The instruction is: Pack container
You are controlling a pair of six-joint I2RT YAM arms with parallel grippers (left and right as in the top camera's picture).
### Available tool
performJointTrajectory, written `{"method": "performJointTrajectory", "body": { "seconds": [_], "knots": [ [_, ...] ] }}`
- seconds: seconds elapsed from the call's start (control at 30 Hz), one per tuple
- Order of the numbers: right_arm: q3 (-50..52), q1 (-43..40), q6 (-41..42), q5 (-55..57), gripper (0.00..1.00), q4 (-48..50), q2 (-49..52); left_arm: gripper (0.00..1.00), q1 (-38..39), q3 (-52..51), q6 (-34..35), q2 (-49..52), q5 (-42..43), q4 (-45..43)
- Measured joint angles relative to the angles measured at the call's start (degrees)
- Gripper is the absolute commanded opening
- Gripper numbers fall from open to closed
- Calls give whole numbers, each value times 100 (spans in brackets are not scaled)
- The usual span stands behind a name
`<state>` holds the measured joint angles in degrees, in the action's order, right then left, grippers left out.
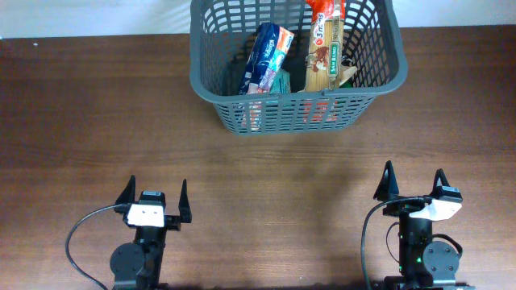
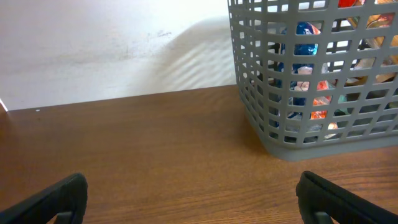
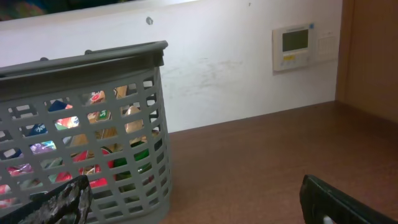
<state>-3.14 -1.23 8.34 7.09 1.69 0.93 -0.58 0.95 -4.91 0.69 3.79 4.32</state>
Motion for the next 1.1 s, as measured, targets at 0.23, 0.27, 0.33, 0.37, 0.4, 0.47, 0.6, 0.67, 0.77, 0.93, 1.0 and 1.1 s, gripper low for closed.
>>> {"method": "performJointTrajectory", "body": {
  "seconds": [0.23, 0.27, 0.33, 0.37, 0.4, 0.47, 0.6, 0.67, 0.77, 0.93, 1.0, 1.1],
  "knots": [
    [149, 0, -42, -17, 99, -4, -2, 99, 0, 0, 0, 0, 0, 0],
    [170, 0, -44, -17, 99, -26, -2, 99, 0, 0, 0, 0, 2, 0],
    [232, 0, -109, -17, 99, -125, -2, 99, 0, 0, 0, 0, 0, 0],
    [245, 0, -146, -17, 99, -160, -2, 99, 0, 0, 0, 0, 2, 2],
    [254, 0, -221, -20, 99, -170, -2, 99, 0, 0, 0, 0, 0, 0],
    [256, 0, -352, -20, 99, -234, -2, 99, 0, 0, 0, 0, 0, 0],
    [256, 0, -507, -50, 99, -503, -2, 99, 0, 0, 0, 0, 2, 0],
    [256, 0, -568, -79, 99, -514, -4, 99, 0, 0, 0, 0, 2, 0],
    [256, 0, -686, -90, 99, -516, -2, 99, 0, 0, 0, 0, 2, 0],
    [256, 0, -979, -103, 99, -520, -2, 99, 0, 0, 0, 0, 2, 0],
    [256, 0, -1084, -103, 99, -522, -2, 99, 0, 0, 0, 0, 0, 0],
    [256, 0, -1161, -103, 99, -522, -2, 99, 0, 0, 0, 0, 0, 0]
  ]
}}
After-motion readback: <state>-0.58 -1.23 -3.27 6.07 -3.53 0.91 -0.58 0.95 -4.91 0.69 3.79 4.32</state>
